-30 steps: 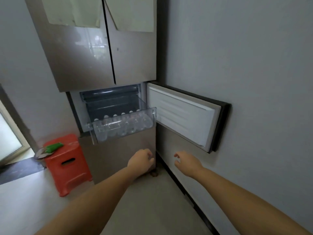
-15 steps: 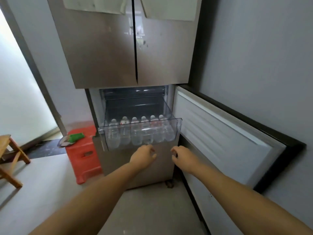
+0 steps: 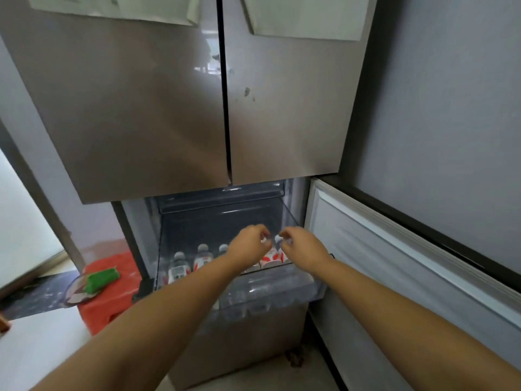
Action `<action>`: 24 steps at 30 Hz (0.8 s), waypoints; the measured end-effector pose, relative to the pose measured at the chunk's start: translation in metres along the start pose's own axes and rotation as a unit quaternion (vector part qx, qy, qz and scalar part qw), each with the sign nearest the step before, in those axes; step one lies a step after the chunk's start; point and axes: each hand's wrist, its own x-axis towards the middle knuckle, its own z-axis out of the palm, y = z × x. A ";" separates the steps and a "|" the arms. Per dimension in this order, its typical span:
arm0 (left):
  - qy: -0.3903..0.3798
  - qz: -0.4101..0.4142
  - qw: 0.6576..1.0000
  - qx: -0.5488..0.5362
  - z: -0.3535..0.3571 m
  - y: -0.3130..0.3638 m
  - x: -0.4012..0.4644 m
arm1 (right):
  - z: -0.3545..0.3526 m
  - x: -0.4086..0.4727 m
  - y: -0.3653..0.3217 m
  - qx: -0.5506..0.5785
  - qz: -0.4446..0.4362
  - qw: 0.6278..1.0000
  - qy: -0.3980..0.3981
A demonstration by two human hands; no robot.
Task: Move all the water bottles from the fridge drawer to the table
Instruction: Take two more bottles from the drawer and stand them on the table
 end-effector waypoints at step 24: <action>-0.091 -0.274 0.957 -0.037 0.041 -0.147 0.128 | 0.140 0.209 0.020 0.061 0.022 0.953 -0.296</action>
